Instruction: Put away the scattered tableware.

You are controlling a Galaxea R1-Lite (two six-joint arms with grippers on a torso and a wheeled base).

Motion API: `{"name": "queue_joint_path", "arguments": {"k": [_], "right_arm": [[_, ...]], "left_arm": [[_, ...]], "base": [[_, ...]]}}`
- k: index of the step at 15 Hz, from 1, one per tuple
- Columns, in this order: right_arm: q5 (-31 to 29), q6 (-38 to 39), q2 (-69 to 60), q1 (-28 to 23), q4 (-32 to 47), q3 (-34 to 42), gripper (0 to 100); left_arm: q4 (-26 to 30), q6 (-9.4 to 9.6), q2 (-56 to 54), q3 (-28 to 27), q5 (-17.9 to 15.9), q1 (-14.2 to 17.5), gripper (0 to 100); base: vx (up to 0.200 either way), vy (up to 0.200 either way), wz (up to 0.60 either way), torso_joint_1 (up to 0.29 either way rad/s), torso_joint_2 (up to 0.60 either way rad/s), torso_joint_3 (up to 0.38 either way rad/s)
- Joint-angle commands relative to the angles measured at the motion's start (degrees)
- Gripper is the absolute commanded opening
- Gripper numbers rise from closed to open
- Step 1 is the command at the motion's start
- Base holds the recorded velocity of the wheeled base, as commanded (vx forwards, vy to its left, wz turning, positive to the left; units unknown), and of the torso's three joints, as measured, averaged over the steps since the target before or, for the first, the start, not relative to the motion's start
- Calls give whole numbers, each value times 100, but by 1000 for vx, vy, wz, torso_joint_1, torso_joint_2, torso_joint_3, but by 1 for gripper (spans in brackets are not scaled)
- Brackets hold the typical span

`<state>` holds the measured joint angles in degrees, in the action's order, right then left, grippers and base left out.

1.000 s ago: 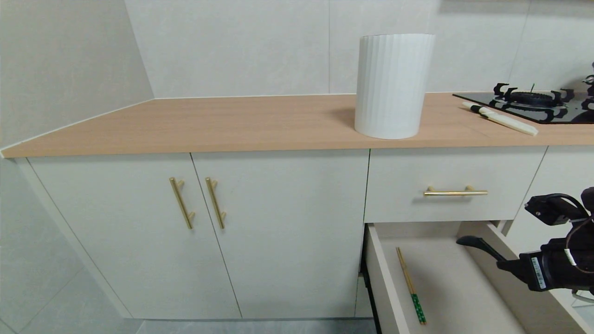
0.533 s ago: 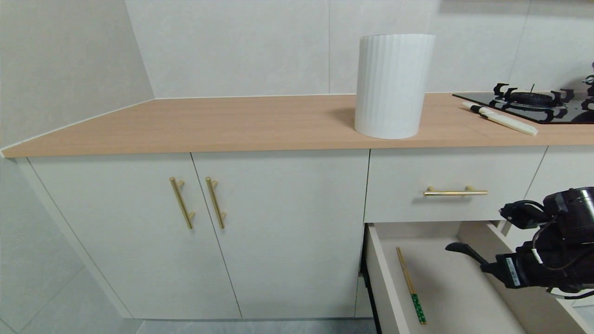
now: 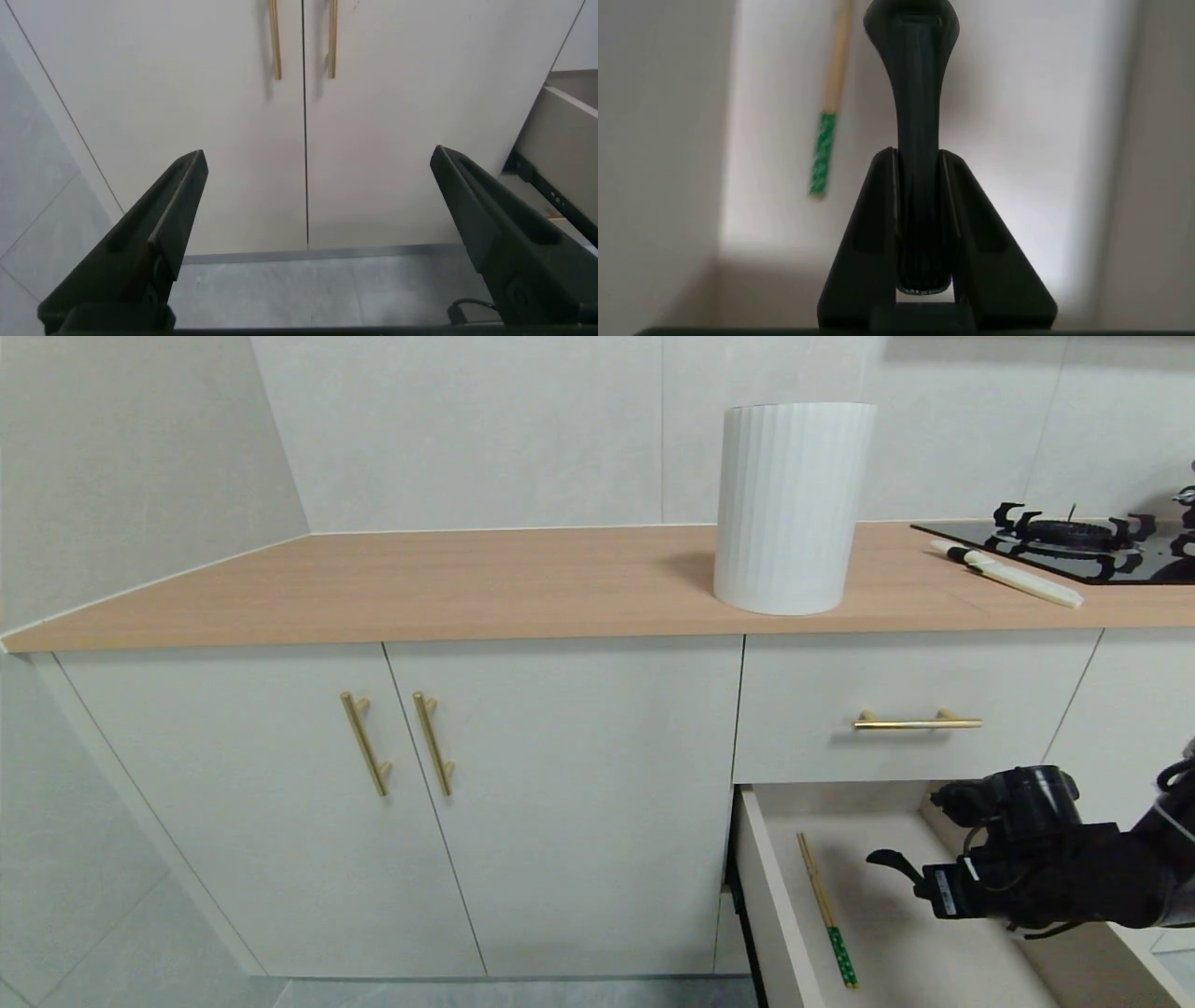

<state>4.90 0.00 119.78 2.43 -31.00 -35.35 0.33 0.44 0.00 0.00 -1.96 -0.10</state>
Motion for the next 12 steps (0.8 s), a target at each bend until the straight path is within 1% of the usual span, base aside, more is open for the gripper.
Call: {"name": "queue_joint_path", "arguments": {"k": [1,5,9,12], "right_arm": [[-200,0,836,39,-117,-253,0],[-270,9,1249,47,-134,-464,0],[-411,53,1522,65,-521,-525,0],[-429,97,1548,65,-591,-534,0]], "left_arm": [[2,0,0,0,3,1,100],[2,0,0,0,-6,1,100],[2,0,0,0,3,1,100],[2,0,0,0,3,1,100]], "base": [[0,0,0,0,0,0],[0,0,0,0,0,0],[0,0,0,0,0,0],[0,0,0,0,0,0]]}}
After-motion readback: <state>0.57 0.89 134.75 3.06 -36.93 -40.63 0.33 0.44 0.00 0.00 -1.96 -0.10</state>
